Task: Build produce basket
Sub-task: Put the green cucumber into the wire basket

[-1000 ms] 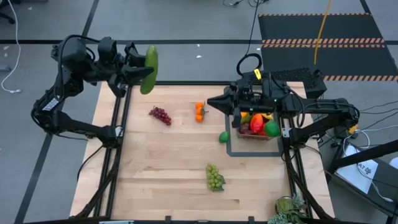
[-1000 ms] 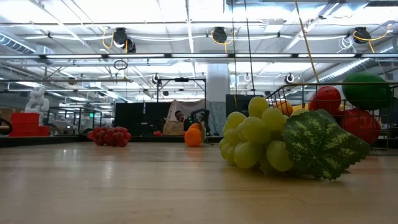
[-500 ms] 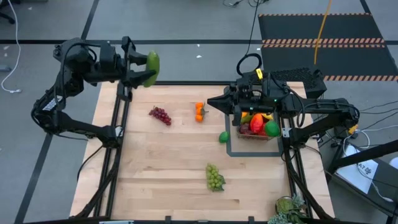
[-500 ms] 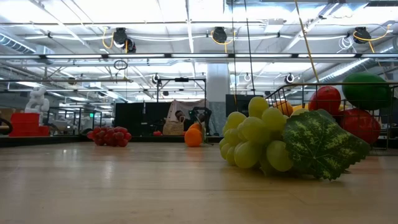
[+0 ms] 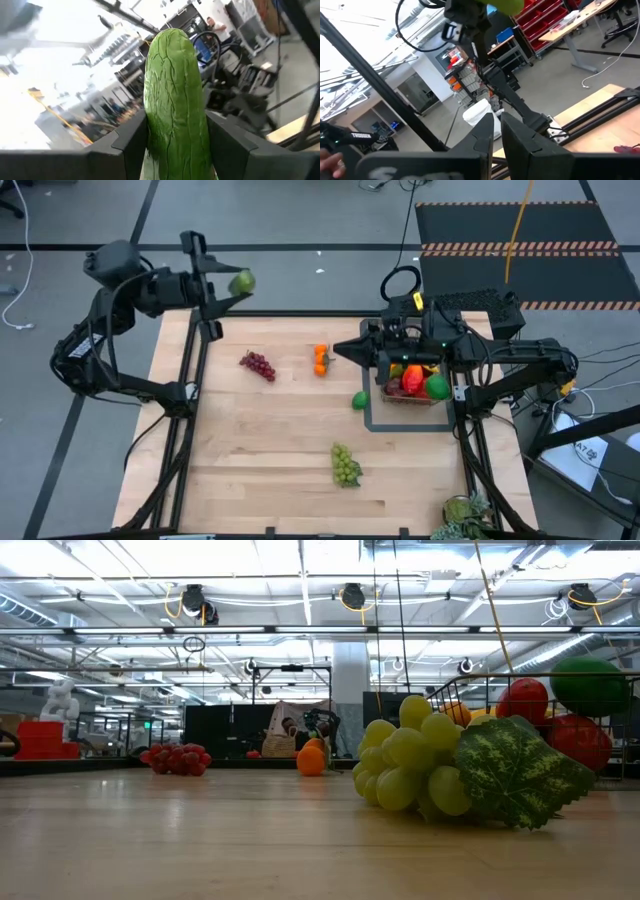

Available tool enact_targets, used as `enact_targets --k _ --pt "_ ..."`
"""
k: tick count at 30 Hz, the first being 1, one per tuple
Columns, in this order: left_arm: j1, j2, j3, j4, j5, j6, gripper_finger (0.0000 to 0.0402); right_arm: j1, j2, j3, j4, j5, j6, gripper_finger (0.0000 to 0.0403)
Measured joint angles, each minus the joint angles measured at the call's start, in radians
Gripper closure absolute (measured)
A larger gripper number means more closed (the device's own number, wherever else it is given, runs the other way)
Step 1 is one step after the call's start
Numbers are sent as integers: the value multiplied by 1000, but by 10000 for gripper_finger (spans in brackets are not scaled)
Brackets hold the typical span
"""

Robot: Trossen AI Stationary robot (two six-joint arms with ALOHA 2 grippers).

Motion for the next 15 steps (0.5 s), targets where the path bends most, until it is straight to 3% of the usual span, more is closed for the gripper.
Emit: enact_targets --k 9,15 --pt "0 0 0 71 0 208 218 9 0 0 0 0 -2 376" --pt "0 0 0 95 0 186 218 9 0 0 0 1 -2 376"
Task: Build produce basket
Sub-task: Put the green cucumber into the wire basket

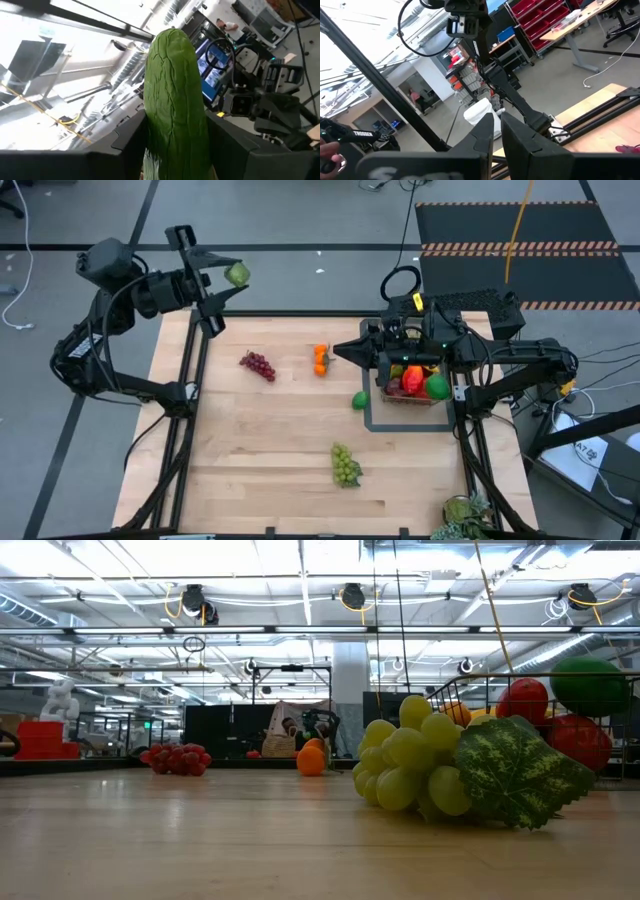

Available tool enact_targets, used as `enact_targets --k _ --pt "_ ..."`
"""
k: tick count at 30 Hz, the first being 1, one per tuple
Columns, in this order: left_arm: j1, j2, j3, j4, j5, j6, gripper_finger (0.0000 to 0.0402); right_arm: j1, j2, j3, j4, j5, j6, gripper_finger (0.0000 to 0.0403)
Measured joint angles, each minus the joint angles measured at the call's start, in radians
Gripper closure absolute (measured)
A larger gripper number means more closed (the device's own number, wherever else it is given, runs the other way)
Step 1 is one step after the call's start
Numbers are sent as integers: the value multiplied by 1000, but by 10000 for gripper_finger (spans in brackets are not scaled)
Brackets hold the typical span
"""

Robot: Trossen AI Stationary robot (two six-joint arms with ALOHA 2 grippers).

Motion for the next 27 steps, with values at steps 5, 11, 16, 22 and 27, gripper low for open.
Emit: enact_targets --k 5,11,16,22,27 --pt "0 0 0 -3 0 -99 218 0 0 0 0 0 0 376" --pt "0 0 0 -7 0 -250 218 0 0 0 0 0 -15 376" --pt "0 0 0 -7 0 -442 218 0 0 0 0 -2 -76 376" --pt "0 0 0 -7 0 -716 218 0 0 0 0 -5 -82 376" --pt "0 0 0 -16 0 -979 218 -6 0 0 0 -107 -84 376"
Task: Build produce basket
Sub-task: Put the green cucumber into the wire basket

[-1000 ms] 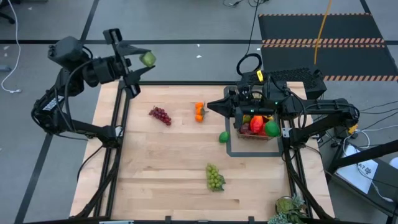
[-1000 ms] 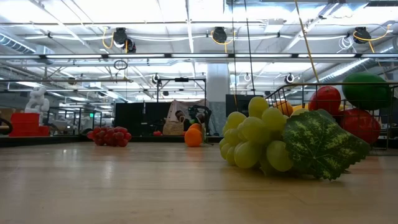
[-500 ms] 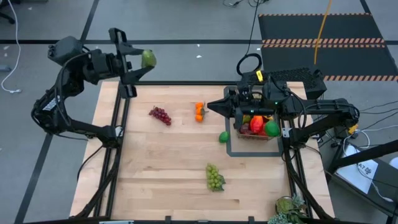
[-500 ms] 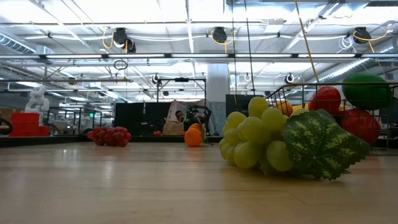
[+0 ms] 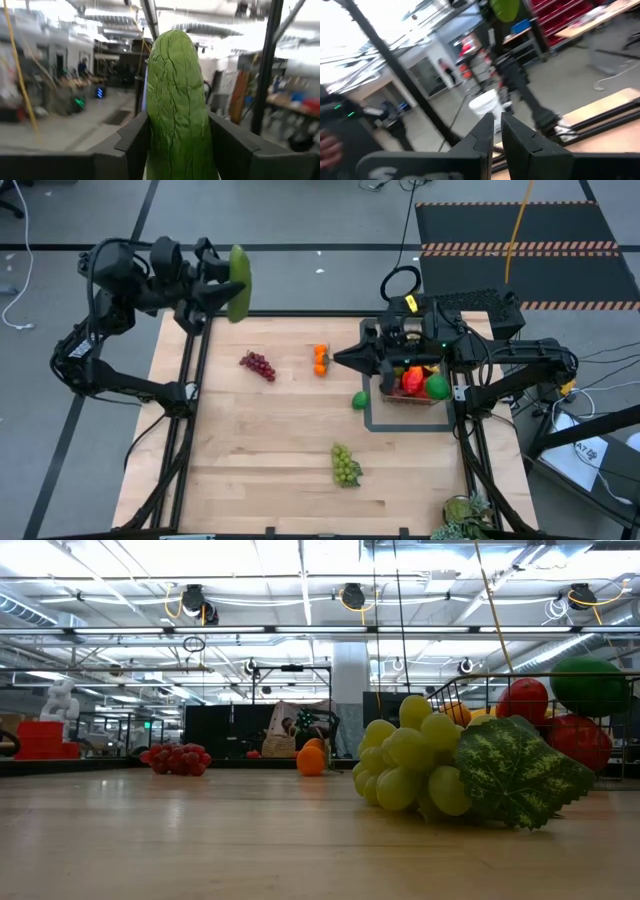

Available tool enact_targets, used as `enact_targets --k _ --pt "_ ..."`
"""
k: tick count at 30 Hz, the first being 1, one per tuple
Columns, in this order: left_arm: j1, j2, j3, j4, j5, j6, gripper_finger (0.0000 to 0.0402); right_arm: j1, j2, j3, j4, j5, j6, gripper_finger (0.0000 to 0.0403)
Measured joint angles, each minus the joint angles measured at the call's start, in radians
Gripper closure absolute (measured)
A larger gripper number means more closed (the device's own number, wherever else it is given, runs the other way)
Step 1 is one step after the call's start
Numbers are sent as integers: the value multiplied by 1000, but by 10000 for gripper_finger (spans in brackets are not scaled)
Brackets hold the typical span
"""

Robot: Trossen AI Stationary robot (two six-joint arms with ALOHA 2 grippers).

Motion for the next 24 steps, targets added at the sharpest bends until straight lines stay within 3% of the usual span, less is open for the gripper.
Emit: enact_targets --k 7,19,24 --pt "0 0 0 -34 0 -301 218 -3 0 0 0 -85 4 376" --pt "0 0 0 -58 0 -570 218 -1 0 0 1 -392 5 376" --pt "0 0 0 -58 0 -694 218 -1 0 0 0 -446 5 376"
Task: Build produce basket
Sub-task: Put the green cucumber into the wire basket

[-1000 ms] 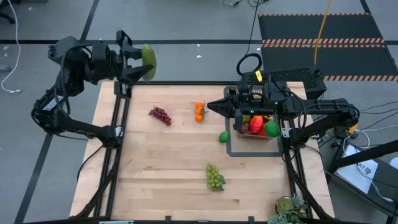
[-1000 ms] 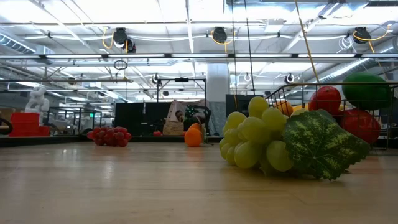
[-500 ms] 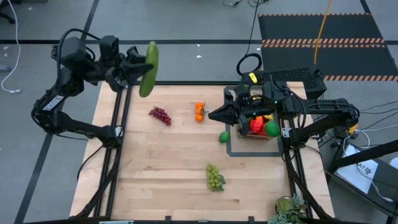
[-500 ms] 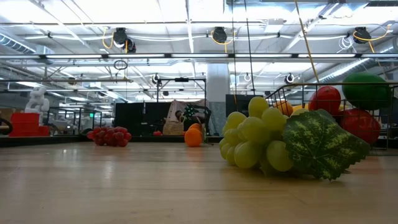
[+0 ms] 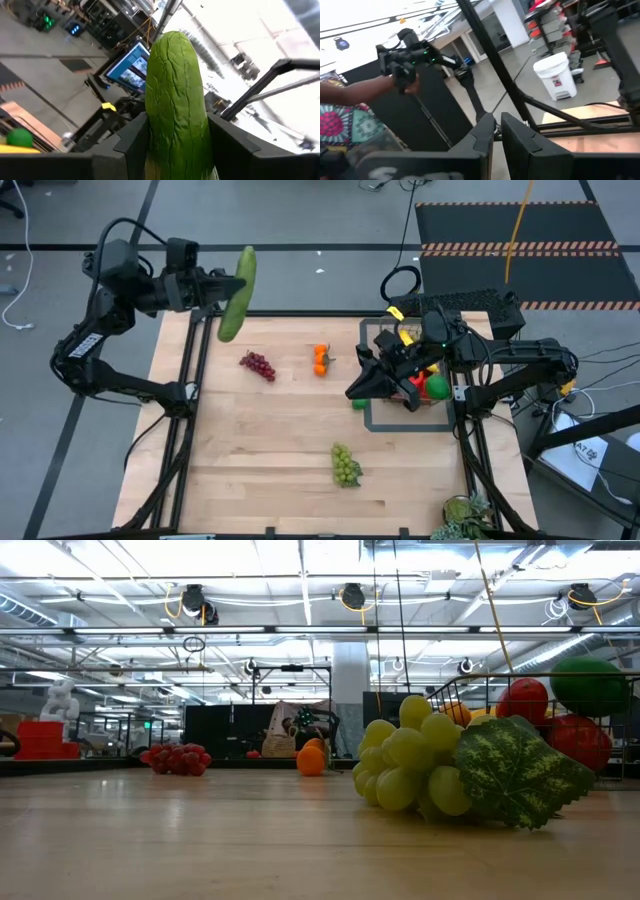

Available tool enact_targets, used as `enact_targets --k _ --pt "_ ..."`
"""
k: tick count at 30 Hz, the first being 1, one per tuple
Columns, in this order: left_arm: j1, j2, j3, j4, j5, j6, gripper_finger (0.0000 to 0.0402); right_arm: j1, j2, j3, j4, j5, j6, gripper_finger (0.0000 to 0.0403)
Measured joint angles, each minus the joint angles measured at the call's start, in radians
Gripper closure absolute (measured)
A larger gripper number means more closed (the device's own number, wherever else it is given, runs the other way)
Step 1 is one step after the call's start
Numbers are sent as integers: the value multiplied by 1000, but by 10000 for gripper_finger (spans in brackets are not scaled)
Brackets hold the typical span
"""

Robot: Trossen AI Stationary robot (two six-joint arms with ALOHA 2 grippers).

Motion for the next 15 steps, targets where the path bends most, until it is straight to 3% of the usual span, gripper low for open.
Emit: enact_targets --k 9,15 --pt "0 0 0 1 0 -292 217 0 0 0 0 -1 0 376" --pt "0 0 0 2 0 -378 217 0 0 0 0 -1 -2 376"
